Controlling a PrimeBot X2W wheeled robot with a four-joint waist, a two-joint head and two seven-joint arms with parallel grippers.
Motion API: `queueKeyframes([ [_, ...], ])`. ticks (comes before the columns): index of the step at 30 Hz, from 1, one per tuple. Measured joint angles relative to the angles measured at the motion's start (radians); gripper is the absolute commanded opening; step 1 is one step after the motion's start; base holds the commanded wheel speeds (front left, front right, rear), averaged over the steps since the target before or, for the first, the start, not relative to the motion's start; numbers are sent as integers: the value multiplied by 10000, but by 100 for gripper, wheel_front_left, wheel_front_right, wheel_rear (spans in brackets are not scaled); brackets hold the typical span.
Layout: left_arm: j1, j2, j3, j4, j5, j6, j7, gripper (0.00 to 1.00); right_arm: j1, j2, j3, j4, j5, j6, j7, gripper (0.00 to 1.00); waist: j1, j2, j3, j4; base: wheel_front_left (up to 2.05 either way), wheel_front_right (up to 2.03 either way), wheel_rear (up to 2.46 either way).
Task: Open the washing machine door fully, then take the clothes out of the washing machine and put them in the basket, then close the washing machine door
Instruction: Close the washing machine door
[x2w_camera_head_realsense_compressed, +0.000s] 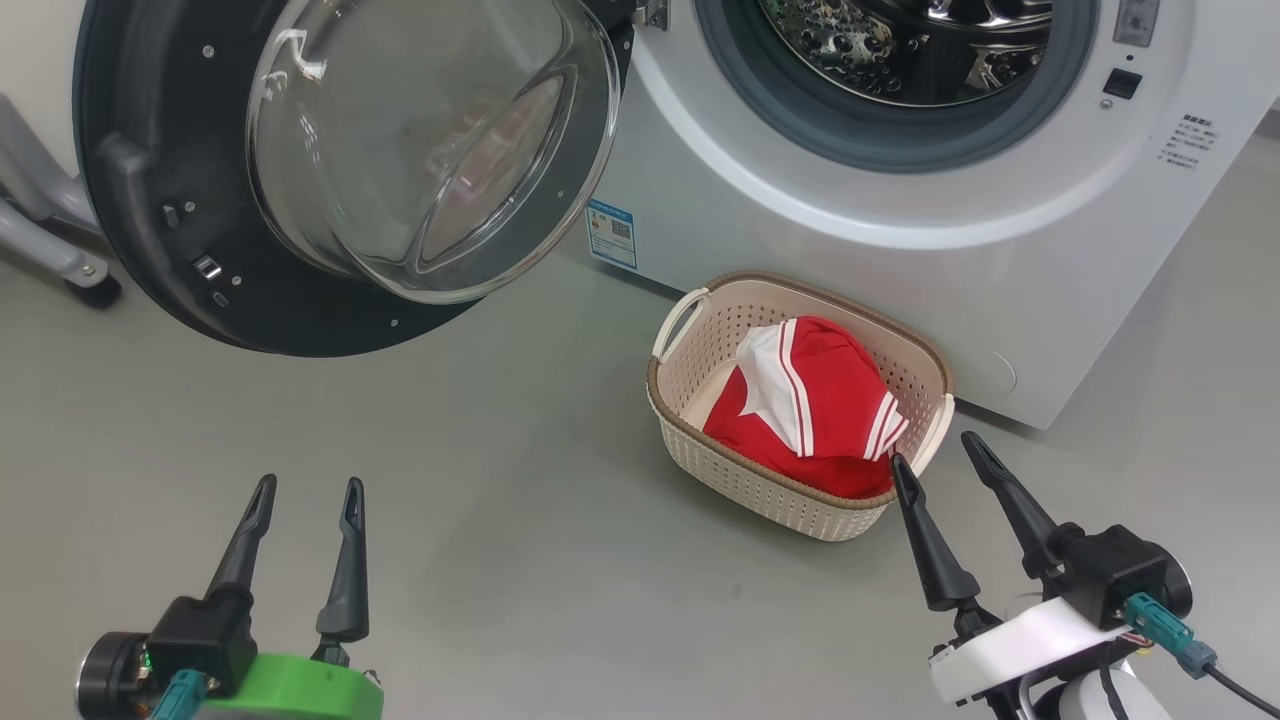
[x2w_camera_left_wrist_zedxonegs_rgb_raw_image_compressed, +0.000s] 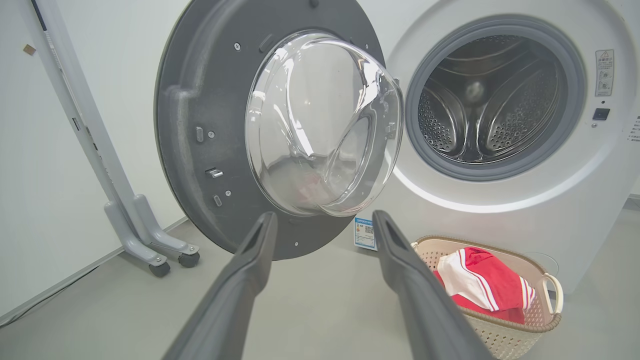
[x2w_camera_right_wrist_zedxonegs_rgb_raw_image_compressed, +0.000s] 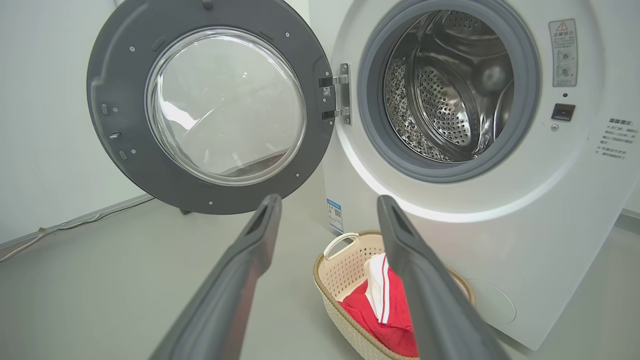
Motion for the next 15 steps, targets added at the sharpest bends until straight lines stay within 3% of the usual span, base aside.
queueKeyframes([
  [15,19,0,-2,-33,-29,0,-2,100,-37,-2,-4,36,71,0,0,100,0,0,-30,-13,0,0,0],
])
